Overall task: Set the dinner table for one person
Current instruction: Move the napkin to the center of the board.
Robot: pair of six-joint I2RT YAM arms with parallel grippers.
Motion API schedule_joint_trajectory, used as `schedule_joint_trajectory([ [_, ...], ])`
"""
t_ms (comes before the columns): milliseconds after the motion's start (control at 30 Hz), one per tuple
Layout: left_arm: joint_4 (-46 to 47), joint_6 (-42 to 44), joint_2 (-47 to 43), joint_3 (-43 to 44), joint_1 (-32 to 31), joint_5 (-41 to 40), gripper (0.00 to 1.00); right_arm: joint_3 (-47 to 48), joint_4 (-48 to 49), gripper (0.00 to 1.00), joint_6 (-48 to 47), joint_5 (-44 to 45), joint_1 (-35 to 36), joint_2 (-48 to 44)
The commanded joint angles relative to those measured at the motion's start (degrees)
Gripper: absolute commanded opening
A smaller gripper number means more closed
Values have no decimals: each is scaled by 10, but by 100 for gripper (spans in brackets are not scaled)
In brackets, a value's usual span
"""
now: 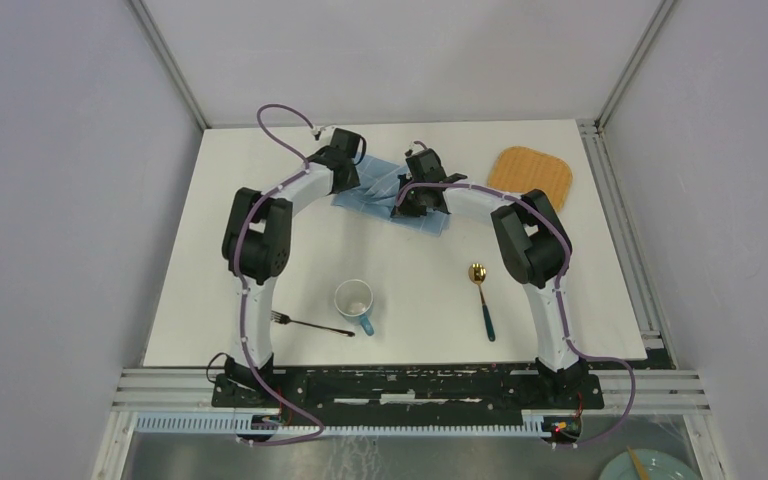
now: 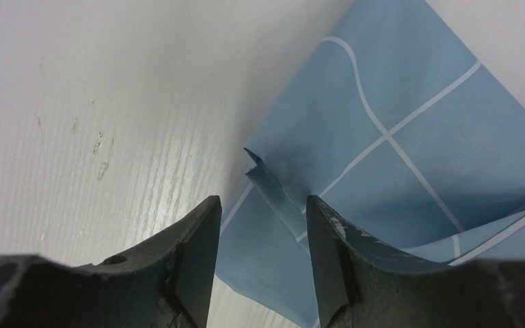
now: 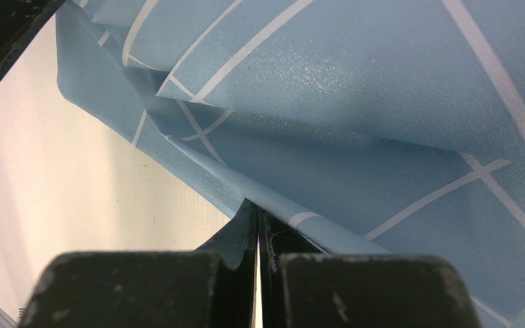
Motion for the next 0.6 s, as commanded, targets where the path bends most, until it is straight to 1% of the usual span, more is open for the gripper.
schedule_joint_trajectory([
  [0,7,-16,13,35,3,-14,57,-26,-87,0,-17,0,12,3],
  [233,31,-11,26,41,2,-21,57,-26,-87,0,-17,-1,12,4],
  [300,32,-11,35,49,2,-19,54,-25,-90,0,-19,-1,12,4],
  [333,31,-11,39,53,3,-18,50,-24,-92,0,-19,0,12,5],
  [367,35,-12,40,54,3,-16,43,-24,-94,0,-21,0,11,4],
  [433,47,-12,42,52,2,-13,23,-25,-96,0,-21,0,11,3],
  [500,55,-13,42,54,3,-13,8,-28,-95,0,-22,0,12,3],
  [533,56,-13,42,56,2,-14,3,-28,-96,0,-23,0,12,3],
  [567,54,-12,44,62,2,-15,2,-28,-96,0,-23,-1,12,3],
])
